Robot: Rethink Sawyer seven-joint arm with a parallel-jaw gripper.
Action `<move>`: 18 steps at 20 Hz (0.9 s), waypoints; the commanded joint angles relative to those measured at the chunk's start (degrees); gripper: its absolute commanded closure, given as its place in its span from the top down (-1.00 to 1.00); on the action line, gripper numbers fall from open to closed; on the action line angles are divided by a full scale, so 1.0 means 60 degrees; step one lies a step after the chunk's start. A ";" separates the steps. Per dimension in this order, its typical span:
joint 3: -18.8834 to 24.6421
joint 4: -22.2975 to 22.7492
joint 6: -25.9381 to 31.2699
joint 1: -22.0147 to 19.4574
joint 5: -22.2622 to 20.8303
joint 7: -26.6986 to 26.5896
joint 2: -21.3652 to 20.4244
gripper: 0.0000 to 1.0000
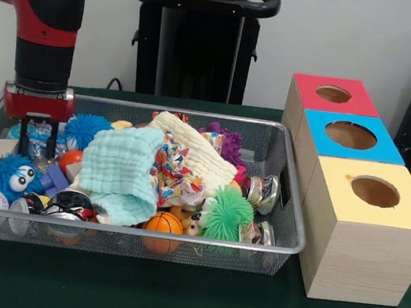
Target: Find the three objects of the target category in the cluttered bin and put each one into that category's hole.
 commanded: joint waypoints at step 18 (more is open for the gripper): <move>-0.1398 0.0717 0.0116 0.1016 -0.0856 0.1684 0.1760 -1.00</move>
